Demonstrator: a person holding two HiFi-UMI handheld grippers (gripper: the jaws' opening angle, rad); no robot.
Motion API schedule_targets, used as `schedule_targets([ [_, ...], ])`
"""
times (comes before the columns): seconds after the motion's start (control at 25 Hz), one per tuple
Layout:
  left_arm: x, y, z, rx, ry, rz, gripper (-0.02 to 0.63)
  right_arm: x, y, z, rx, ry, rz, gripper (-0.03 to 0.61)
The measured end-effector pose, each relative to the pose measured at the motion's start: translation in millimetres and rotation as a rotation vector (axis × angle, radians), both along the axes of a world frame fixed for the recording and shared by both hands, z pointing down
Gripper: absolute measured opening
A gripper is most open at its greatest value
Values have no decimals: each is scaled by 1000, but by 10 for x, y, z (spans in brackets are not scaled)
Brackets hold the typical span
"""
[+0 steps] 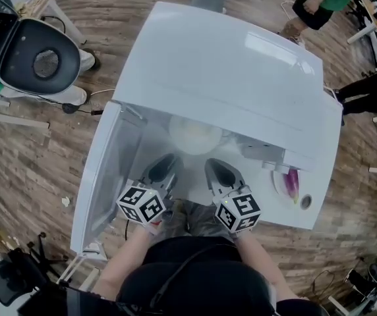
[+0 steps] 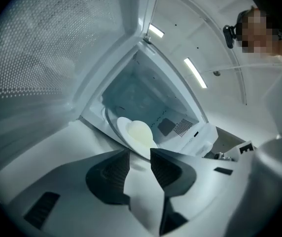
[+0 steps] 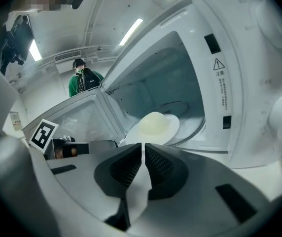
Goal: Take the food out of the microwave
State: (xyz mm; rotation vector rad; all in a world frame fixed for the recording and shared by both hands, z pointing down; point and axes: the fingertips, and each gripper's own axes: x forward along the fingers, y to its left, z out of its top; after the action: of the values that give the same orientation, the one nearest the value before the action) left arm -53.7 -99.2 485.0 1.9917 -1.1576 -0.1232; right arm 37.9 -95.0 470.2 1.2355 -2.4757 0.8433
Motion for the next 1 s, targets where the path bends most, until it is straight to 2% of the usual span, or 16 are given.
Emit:
schedule_targets([
  [0.12,-5,-40,13,-38,78,-31,138,20,-49,19,-33,-46,40,20],
  [0.32,-35,-165,164,-147,200,-102,143,81,-154,101,-93,-99,109,21],
  [0.64,5,-276,205,-230,271,-116,143,134,-260,192,-165,-165,171,46],
  [0.92,26,-297,237,-260,330,-126,140,131,-271,224,-195,-192,186,55],
  [1.0,22,-309,224,-262,359,-140,100,128,-272,228,-200,-199,186,61],
])
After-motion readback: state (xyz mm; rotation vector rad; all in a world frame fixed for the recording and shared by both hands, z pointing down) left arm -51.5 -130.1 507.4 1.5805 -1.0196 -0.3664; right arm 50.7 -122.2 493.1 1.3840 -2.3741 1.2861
